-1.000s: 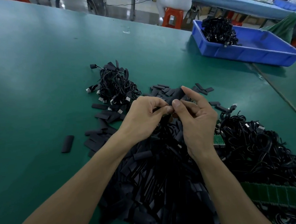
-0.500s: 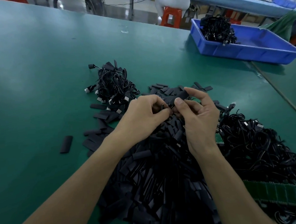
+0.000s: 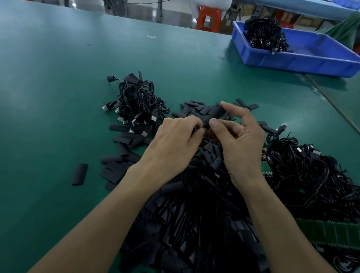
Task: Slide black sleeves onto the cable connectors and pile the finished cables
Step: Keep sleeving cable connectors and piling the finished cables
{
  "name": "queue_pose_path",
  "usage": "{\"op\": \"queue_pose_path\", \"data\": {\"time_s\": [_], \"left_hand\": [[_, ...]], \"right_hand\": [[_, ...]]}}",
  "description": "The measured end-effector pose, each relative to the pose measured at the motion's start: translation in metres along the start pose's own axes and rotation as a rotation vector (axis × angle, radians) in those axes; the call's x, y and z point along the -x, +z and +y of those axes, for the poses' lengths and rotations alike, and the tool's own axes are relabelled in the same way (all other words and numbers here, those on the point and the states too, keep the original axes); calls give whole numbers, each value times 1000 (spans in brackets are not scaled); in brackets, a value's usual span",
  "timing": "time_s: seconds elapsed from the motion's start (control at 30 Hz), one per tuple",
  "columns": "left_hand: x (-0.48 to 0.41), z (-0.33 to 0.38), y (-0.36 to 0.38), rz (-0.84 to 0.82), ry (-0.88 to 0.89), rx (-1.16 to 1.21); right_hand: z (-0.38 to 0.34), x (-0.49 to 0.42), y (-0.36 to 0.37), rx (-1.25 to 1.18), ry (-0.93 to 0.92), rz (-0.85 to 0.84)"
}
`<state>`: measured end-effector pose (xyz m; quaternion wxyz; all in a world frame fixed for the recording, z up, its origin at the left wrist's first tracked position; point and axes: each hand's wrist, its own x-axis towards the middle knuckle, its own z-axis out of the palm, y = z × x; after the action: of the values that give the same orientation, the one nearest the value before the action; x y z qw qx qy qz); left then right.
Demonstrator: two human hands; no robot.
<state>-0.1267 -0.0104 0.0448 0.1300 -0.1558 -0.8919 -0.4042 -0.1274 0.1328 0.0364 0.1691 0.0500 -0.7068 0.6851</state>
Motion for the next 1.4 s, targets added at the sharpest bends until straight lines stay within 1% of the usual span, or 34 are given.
{"op": "queue_pose_path", "data": {"time_s": [0.2, 0.27, 0.37, 0.53, 0.63, 0.73, 0.9, 1.03, 1.17, 1.3, 1.4], "left_hand": [[0, 3, 4, 7, -14, -10], [0, 4, 6, 29, -26, -13], [1, 4, 5, 30, -32, -79], [3, 5, 3, 58, 47, -234], [4, 5, 4, 73, 90, -269], [3, 5, 6, 69, 92, -290], [5, 3, 5, 42, 119, -378], [4, 6, 4, 34, 128, -339], [3, 5, 3, 13, 110, -313], [2, 2, 4, 26, 57, -177], [0, -2, 6, 13, -51, -6]], "right_hand": [[0, -1, 0, 18, -23, -14], [0, -3, -1, 10, -18, -2], [5, -3, 0, -8, 21, 41], [8, 0, 5, -34, 28, 84], [5, -3, 6, -62, 26, 92], [5, -3, 8, -70, 23, 109], [9, 0, 6, -17, 19, 130], [6, -3, 2, -14, 10, 95], [3, -5, 0, -26, 46, 39], [0, -4, -4, -49, 52, 30], [2, -2, -4, -20, 28, 34]]}}
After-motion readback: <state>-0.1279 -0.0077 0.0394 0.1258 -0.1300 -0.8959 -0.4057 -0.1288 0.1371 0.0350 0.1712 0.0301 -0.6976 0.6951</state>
